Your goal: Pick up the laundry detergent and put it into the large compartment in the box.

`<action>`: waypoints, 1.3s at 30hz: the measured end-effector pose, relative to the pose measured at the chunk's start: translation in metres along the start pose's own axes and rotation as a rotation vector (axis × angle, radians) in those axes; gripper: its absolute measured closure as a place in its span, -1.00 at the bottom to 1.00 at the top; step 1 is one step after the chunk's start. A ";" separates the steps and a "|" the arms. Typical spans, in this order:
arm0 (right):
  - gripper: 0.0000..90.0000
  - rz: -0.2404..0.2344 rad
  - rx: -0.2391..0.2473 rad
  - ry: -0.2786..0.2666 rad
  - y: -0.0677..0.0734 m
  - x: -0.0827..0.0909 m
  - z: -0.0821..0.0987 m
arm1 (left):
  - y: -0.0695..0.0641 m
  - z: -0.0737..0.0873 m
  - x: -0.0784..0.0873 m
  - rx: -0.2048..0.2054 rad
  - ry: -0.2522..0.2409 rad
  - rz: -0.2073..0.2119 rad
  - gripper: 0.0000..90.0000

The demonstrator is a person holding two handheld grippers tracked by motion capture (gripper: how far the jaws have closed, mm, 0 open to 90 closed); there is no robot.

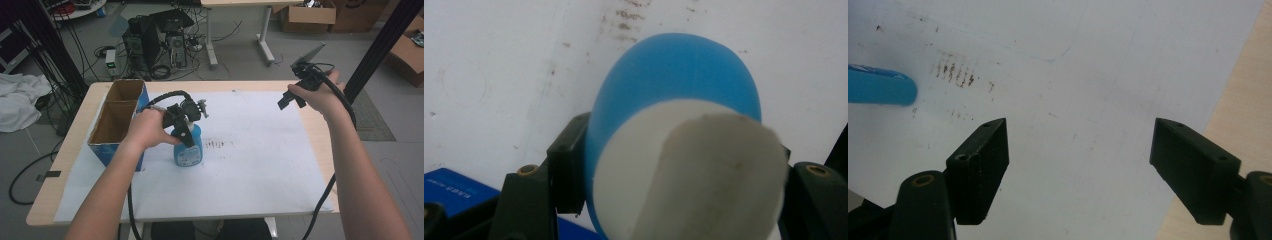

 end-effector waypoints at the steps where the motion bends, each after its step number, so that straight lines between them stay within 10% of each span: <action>1: -0.47 0.001 0.002 0.000 0.000 0.000 0.000 | 0.000 0.000 0.000 0.003 0.003 -0.002 -0.20; 17: -0.47 0.000 0.009 0.000 0.003 0.001 -0.002 | 0.014 -0.004 0.030 0.122 0.051 -0.015 -0.18; 39: -0.47 -0.010 0.017 0.002 0.006 0.002 -0.004 | 0.075 0.025 0.121 0.672 0.157 -0.039 -0.18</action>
Point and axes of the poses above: each handheld gripper's, and its own axes: x roughly backward along the jaws, z roughly out of its underside, y roughly to its left, the point moved 8 cm from there along -x, roughly forward along the jaws, and after that the axes turned 14 degrees about -z, right-handed, at the moved point
